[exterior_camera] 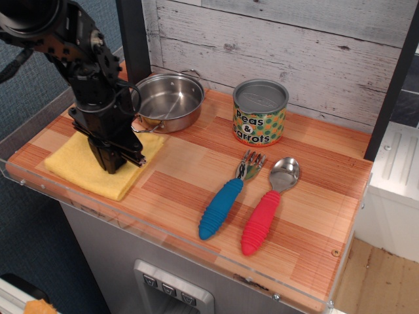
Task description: Move yellow cloth closer to left side of blue utensil.
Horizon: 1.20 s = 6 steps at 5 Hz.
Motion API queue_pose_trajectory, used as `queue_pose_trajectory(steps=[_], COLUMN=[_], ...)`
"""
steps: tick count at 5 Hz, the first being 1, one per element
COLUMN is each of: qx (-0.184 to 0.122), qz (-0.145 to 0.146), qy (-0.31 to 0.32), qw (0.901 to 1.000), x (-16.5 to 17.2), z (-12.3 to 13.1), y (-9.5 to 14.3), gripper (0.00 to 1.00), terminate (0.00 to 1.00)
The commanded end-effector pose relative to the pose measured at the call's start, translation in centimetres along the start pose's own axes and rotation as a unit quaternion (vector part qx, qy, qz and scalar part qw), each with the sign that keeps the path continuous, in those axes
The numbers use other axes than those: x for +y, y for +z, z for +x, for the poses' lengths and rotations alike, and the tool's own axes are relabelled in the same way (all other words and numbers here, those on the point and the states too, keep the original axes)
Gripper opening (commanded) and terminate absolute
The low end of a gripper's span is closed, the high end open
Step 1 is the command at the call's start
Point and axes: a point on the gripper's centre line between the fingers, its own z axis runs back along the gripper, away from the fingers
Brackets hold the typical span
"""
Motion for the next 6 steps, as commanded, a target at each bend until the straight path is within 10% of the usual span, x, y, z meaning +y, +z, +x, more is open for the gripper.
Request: queue_pose_trajectory(steps=[1,6], qx=[-0.031,-0.04], qz=[-0.004,-0.009], qy=[-0.029,-0.043], qw=[0.9991,0.9982], x=[-3.0,-7.1], z=[1.2,2.1], y=[1.6,1.5], gripper=[0.0,0.0], terminate=[0.0,0.0])
